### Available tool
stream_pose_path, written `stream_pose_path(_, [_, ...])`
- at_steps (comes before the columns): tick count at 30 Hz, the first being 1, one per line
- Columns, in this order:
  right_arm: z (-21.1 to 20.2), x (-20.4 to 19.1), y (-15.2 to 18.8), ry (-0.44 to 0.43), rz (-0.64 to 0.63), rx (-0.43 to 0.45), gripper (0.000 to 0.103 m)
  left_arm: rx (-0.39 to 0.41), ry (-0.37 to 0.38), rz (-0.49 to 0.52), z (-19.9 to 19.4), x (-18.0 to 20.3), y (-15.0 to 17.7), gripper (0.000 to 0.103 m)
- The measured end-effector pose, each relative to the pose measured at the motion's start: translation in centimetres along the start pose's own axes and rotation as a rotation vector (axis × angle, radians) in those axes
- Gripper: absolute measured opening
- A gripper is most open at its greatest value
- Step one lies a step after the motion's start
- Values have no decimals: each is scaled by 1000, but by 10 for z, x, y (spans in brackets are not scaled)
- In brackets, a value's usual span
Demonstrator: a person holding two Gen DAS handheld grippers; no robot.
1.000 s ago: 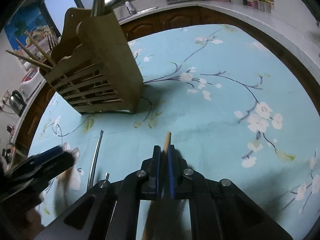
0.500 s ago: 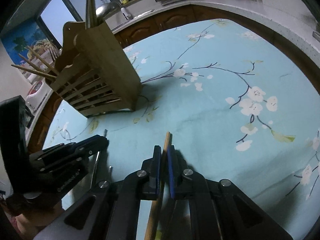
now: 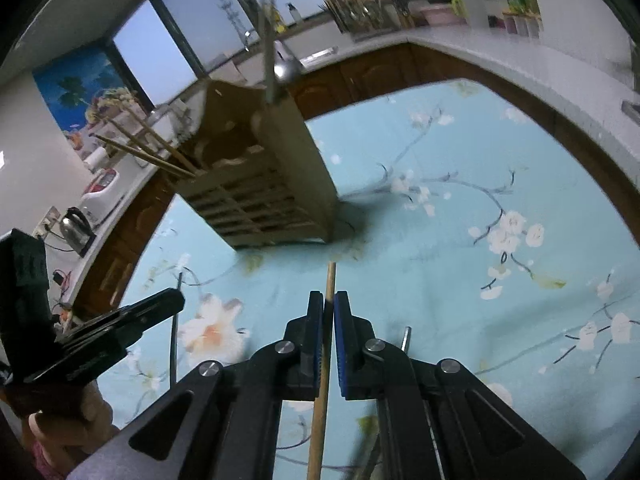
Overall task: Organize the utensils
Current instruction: 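Grasp a metal chopstick with the left tool while the right tool grasps a wooden chopstick, then lift both chopsticks upright, lower them into the caddy and open both tools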
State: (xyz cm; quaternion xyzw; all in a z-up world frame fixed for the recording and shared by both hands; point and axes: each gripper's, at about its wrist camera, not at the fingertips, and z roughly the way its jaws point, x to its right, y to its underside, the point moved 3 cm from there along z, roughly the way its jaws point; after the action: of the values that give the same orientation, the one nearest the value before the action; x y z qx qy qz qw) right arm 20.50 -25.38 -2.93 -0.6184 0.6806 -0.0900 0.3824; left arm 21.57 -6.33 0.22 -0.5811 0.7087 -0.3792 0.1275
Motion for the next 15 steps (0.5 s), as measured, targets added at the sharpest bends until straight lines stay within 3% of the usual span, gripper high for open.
stream_pose_path(15, [-89, -49, -9, -85, -98, 173, 5, 169, 48, -21, -95, 5, 0, 4])
